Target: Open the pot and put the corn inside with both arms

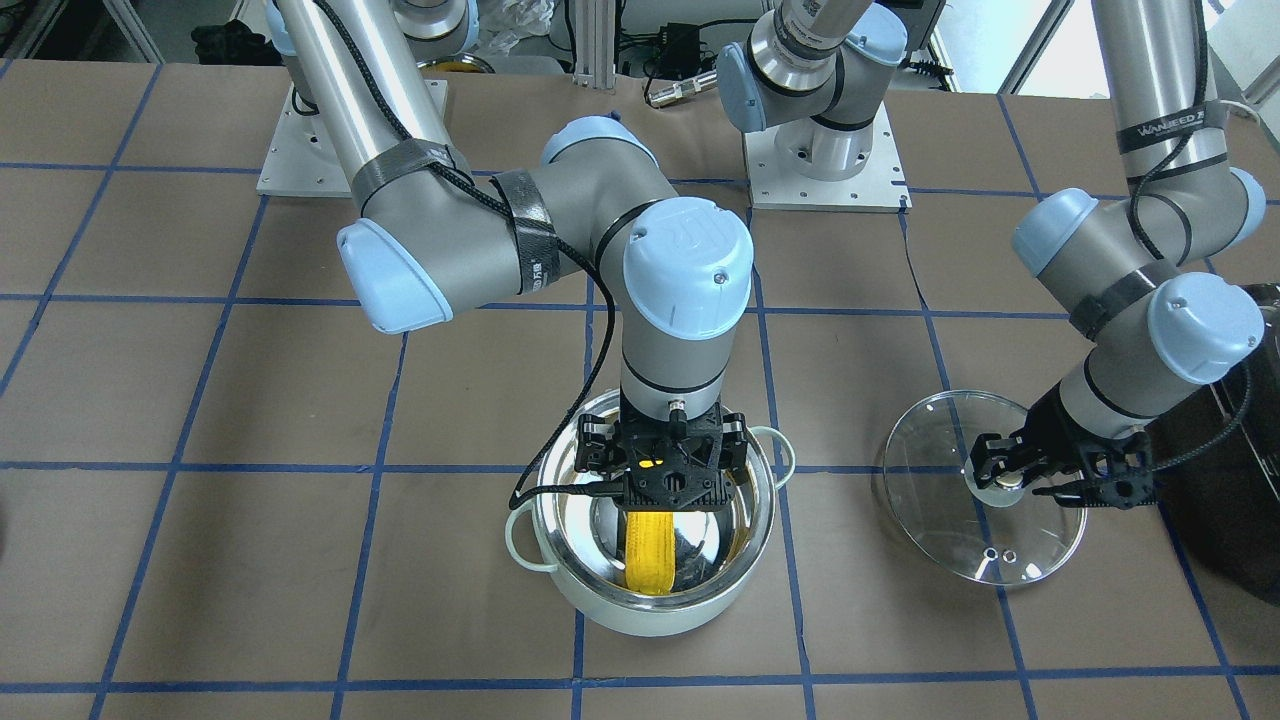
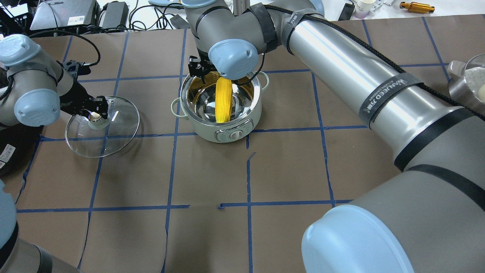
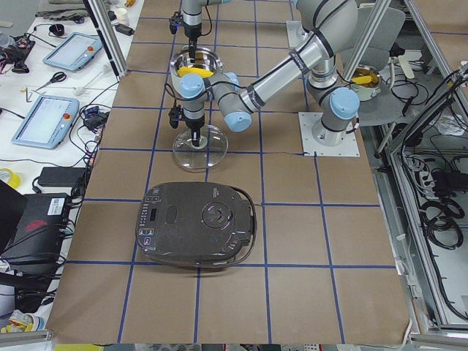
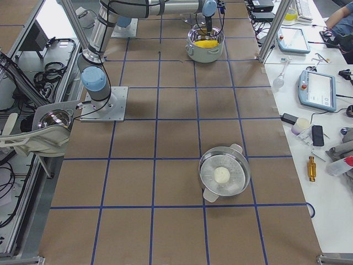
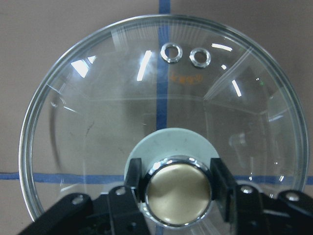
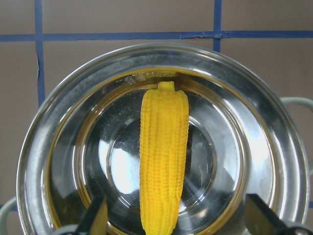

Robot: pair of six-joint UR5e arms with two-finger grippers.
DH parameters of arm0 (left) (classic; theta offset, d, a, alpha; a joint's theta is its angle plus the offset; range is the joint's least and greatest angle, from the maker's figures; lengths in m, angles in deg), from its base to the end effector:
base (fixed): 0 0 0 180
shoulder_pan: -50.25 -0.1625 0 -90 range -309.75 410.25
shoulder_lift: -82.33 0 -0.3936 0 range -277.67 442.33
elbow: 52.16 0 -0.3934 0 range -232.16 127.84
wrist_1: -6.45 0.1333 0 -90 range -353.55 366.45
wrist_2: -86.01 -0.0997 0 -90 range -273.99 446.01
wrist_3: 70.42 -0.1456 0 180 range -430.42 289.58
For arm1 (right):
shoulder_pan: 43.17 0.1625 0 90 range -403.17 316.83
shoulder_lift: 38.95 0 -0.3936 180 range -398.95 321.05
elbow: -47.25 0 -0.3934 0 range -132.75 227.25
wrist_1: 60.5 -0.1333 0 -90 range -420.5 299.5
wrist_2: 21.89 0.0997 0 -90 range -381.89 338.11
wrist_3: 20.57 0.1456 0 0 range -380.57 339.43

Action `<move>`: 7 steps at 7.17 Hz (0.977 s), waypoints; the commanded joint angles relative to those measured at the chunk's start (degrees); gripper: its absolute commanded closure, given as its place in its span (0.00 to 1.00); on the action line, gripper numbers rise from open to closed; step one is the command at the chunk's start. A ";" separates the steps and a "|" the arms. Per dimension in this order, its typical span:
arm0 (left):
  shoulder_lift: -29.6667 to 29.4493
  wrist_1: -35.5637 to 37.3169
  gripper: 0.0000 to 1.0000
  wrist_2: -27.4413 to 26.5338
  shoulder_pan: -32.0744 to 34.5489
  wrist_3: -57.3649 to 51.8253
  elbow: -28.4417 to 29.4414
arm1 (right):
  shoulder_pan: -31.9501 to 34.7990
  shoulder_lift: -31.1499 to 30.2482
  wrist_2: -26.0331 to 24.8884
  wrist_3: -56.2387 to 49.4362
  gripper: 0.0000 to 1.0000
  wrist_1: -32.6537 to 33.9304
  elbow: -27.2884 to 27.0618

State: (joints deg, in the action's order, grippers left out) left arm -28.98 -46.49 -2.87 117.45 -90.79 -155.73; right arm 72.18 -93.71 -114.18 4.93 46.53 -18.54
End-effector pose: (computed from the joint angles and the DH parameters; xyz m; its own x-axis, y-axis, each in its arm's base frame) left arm 0.0957 -0.5791 0.1625 -0.9991 -0.0419 0.0051 -0.0421 0.9982 -0.0425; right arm 0.4267 -0.6030 0.2744 -0.9999 0.0042 -0.0091 0.0052 0.9938 -0.1115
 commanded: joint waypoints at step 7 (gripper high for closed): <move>-0.58 1.70 0.28 -0.50 -1.63 0.41 -1.11 | -25.43 -28.98 -0.17 -19.77 0.00 -6.04 -26.56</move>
State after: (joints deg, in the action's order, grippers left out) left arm -29.59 -44.92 -3.06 115.90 -90.33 -157.14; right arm 49.14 -119.14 -114.09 -12.71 40.50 -40.69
